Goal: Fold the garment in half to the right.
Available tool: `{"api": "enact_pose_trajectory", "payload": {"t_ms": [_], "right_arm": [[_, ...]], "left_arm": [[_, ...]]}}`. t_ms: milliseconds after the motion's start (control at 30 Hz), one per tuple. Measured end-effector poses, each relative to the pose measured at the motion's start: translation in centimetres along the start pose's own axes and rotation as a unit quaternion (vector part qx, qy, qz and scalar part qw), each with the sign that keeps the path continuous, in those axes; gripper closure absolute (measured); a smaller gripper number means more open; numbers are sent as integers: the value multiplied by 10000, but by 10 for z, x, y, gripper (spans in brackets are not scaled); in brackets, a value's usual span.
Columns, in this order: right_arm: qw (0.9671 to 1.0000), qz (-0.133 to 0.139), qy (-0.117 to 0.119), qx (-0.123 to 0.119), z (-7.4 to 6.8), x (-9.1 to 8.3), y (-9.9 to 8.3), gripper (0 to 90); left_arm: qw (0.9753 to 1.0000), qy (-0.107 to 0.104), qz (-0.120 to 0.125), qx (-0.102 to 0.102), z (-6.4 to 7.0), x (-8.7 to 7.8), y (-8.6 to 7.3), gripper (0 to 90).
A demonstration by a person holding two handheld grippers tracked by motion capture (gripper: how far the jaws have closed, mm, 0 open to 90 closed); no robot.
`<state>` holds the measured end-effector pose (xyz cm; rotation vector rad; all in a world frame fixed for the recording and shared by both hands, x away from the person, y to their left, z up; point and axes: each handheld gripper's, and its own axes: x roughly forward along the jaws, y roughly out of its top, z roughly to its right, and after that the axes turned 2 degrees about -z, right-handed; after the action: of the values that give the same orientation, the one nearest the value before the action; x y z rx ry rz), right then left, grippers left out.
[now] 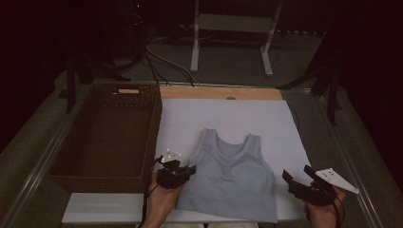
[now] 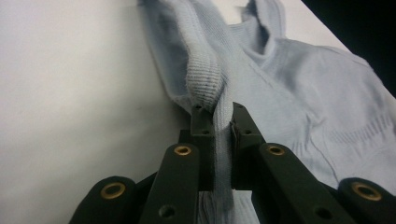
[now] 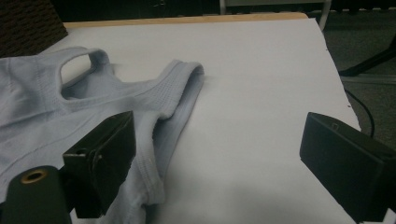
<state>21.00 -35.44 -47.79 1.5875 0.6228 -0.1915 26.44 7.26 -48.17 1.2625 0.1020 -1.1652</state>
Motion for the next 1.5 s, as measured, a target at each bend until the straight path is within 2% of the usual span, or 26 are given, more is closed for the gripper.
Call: {"api": "enact_pose_trajectory", "payload": {"t_ms": [133,233,467,800,1033,1500], "right_arm": [[10000,-7,3,14,1,0,0,111],[10000,-12,9,14,1,0,0,111],[10000,-2,17,16,0,0,0,110],[10000,4,16,30,1,-1,0,110],[10000,0,24,8,0,0,0,111],[10000,-22,41,-11,-2,0,-1,111]], "left_arm": [[9999,-31,-47,136,9,0,8,849],[9995,20,-131,277,15,2,12,848],[9991,-186,-202,333,24,6,20,848],[9983,-520,-140,204,36,13,27,847],[9966,-810,-117,132,42,16,30,845],[9931,-1164,-130,88,58,26,34,842]]}}
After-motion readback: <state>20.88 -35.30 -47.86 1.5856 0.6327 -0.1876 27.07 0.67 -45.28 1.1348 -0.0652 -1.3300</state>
